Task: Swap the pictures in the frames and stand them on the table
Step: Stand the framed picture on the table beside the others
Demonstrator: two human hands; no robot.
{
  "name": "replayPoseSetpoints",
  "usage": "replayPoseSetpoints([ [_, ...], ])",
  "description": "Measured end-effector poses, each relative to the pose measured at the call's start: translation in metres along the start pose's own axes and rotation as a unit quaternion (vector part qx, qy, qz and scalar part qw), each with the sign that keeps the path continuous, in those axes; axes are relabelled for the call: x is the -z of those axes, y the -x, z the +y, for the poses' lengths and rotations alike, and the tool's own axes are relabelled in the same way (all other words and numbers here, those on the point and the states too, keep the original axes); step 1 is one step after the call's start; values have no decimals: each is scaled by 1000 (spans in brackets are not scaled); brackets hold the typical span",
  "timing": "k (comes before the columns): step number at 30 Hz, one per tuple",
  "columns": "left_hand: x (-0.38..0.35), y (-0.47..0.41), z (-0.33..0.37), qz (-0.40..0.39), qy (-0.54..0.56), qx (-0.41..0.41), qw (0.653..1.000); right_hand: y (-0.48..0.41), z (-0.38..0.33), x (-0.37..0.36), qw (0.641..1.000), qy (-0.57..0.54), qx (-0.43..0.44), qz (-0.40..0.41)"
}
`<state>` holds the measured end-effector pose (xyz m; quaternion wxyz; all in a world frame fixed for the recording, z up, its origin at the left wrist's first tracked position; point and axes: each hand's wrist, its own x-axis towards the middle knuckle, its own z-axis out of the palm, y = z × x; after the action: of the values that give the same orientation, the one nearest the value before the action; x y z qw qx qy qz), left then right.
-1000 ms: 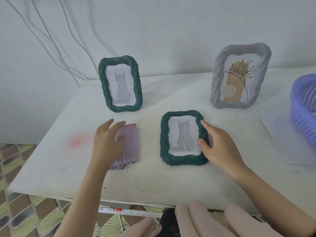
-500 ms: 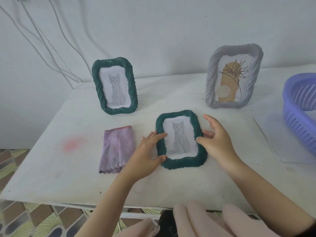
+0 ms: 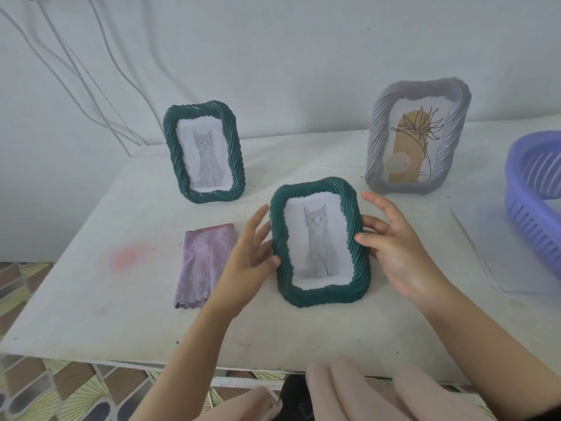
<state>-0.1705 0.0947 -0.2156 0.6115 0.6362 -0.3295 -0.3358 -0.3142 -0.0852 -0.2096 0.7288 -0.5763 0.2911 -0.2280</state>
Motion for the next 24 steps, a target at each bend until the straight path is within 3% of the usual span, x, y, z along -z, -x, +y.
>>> replayPoseSetpoints([
  [7, 3, -7, 5, 21, 57, -17, 998, 6, -4, 5, 998, -1, 39, -43],
  [16, 3, -8, 6, 6, 54, -29, 998, 19, 15, 6, 993, -30, 5, -118],
  [24, 8, -17, 21, -16, 53, -47, 997, 10, -20, -2, 986, -71, 51, -139],
])
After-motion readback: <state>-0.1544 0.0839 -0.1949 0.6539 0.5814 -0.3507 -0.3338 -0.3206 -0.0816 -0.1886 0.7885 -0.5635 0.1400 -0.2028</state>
